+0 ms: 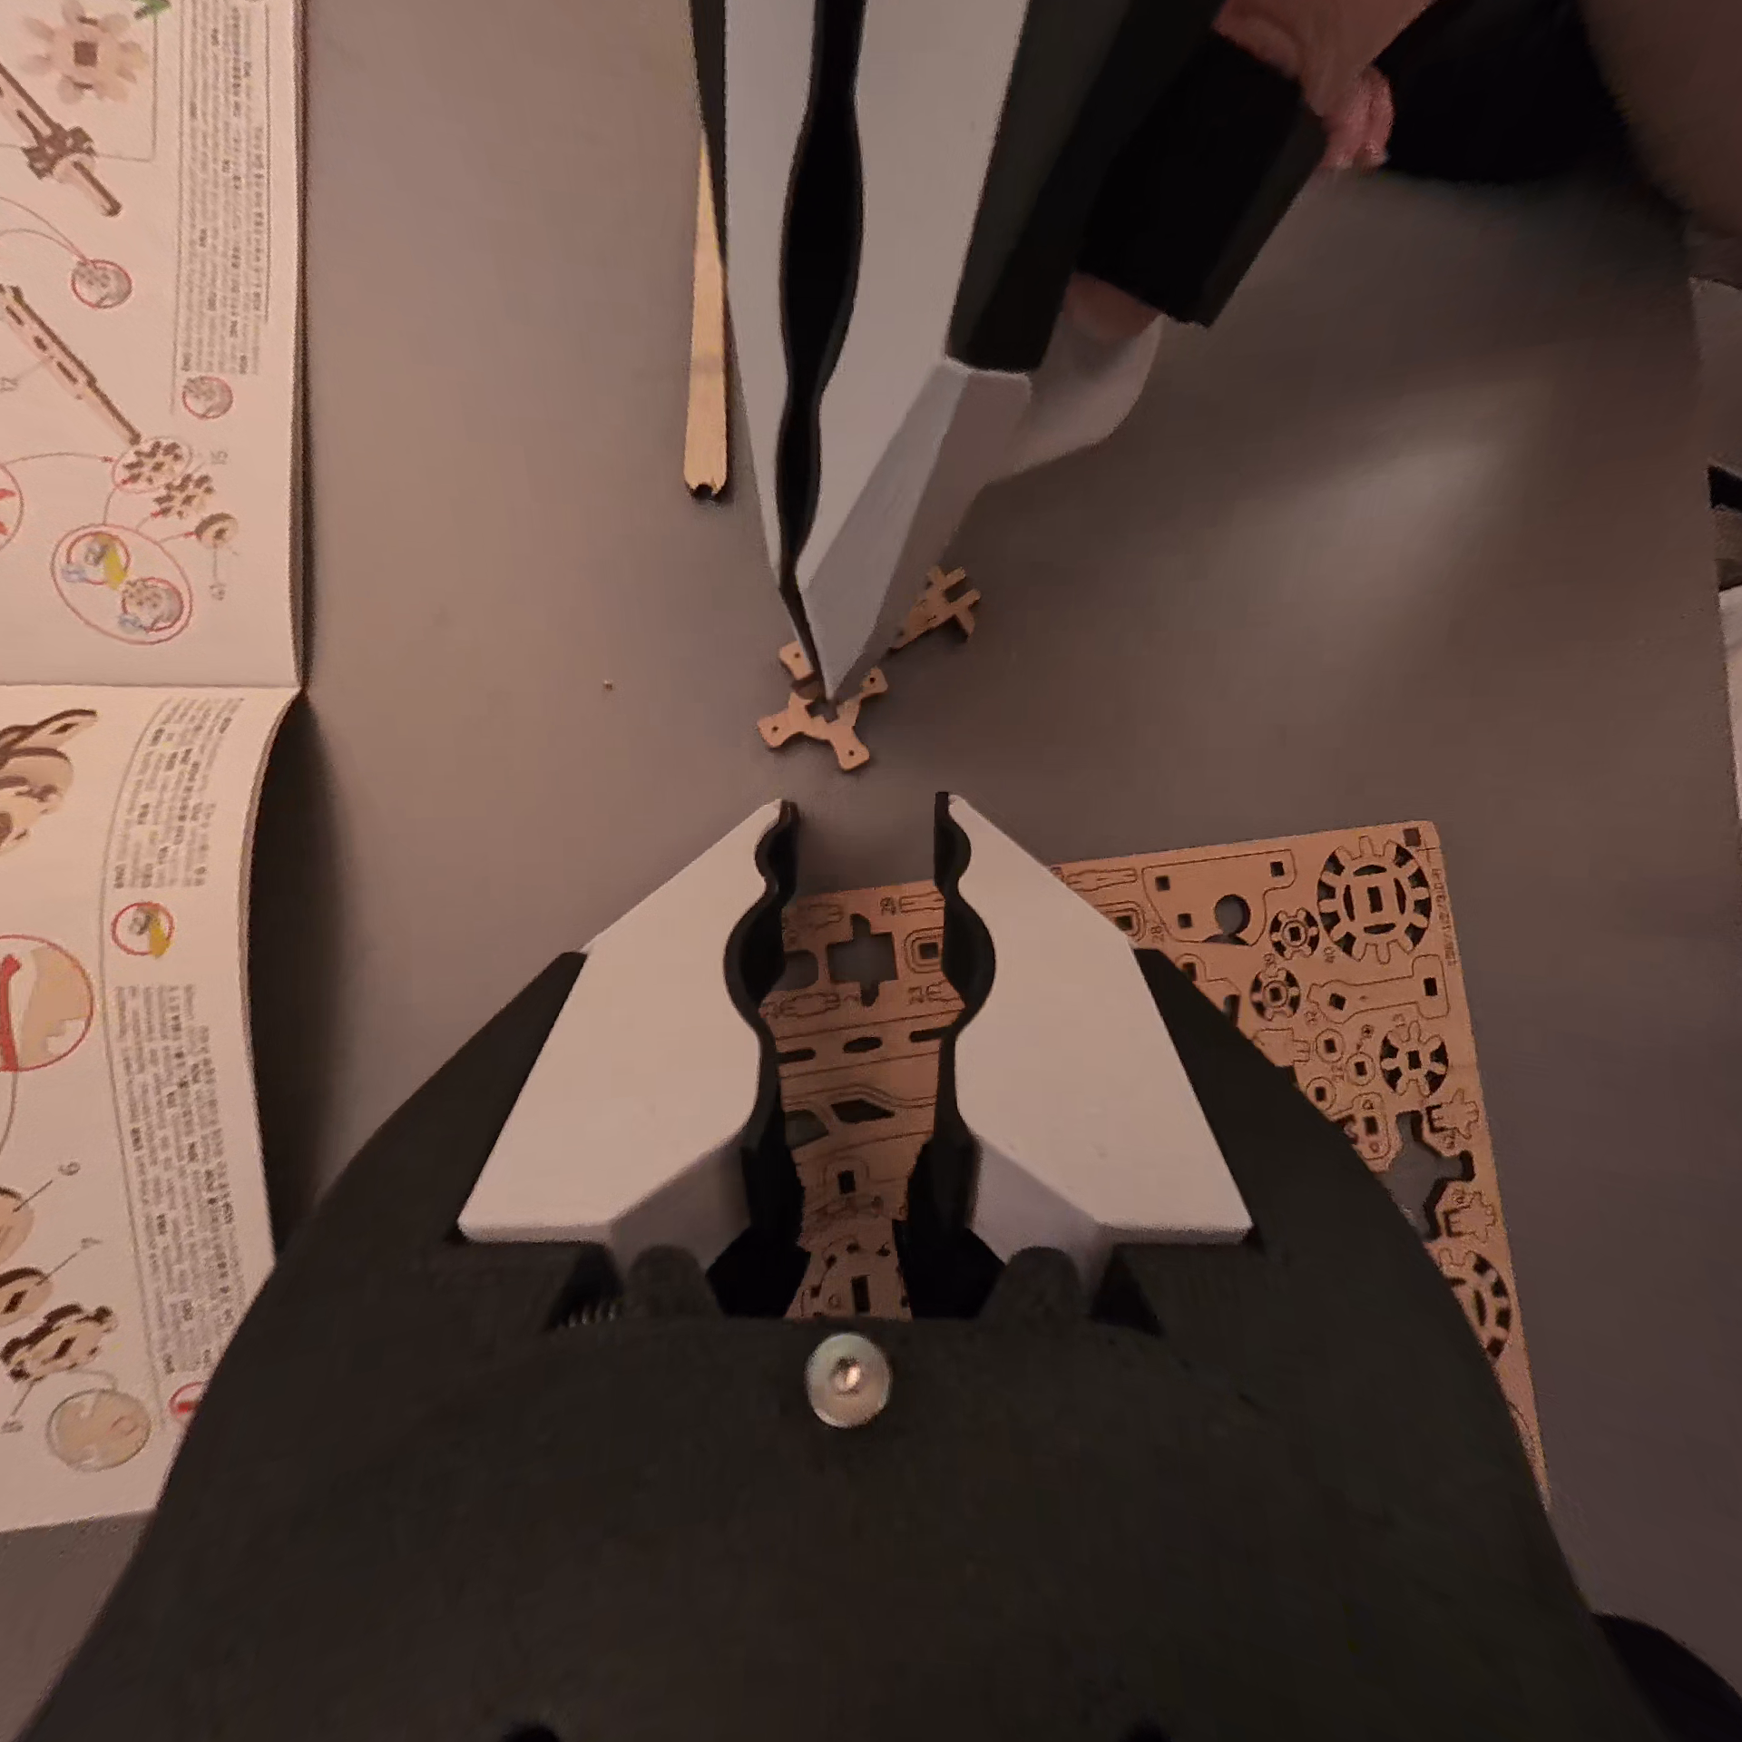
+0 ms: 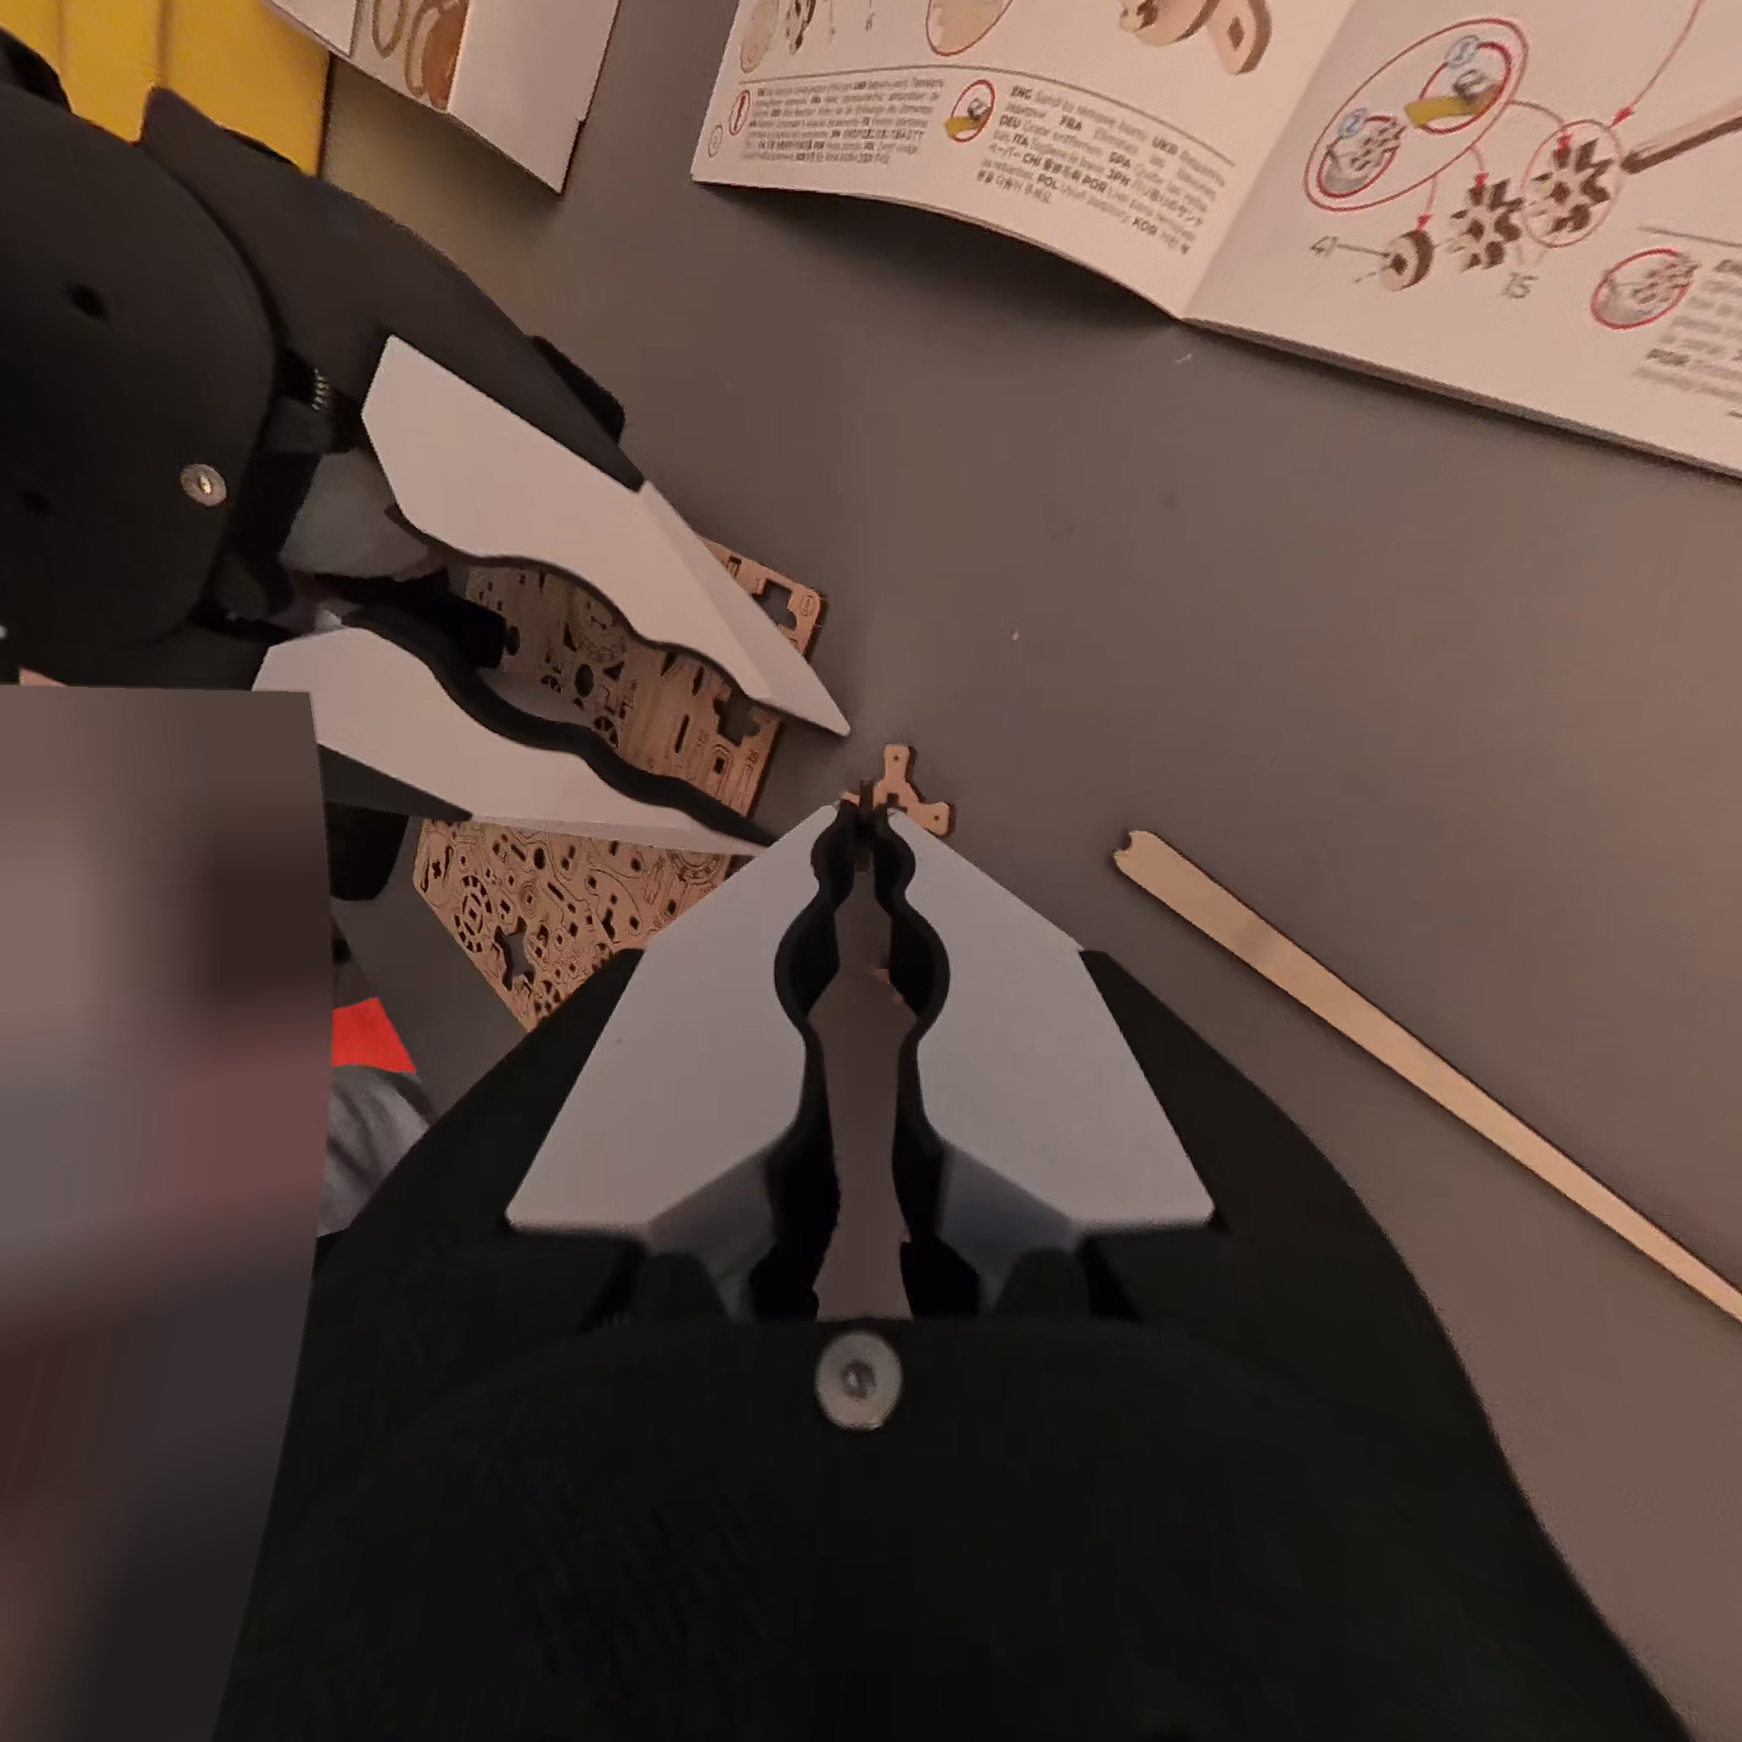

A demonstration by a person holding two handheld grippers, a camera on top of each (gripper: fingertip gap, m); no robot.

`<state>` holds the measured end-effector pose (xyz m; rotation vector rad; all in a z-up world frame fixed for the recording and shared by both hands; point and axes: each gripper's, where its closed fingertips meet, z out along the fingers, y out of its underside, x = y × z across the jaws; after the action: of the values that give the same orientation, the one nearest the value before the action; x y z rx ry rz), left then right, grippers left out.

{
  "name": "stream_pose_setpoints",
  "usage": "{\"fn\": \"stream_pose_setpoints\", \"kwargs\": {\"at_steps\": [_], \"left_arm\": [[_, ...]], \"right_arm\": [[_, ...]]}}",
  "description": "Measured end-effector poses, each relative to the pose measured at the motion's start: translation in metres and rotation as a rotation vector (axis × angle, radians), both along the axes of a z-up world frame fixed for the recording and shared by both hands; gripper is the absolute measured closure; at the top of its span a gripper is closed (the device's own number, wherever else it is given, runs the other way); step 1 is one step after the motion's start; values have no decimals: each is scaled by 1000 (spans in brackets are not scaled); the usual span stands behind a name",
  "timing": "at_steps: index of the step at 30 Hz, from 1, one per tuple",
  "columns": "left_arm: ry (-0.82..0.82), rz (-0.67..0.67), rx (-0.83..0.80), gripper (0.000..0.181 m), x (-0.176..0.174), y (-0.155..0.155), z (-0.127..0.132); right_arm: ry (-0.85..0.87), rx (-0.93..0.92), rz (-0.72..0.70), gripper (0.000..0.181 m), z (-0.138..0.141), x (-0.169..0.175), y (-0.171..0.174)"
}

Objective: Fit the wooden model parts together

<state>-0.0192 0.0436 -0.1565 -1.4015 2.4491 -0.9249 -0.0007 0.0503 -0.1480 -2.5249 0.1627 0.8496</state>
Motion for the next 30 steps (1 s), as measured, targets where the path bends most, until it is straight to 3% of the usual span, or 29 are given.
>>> {"fn": "stream_pose_setpoints", "kwargs": {"at_steps": [30], "left_arm": [[-32,-17,12,153,6,3,0]], "right_arm": [[-105,-16,9,180,-8,2,3]]}}
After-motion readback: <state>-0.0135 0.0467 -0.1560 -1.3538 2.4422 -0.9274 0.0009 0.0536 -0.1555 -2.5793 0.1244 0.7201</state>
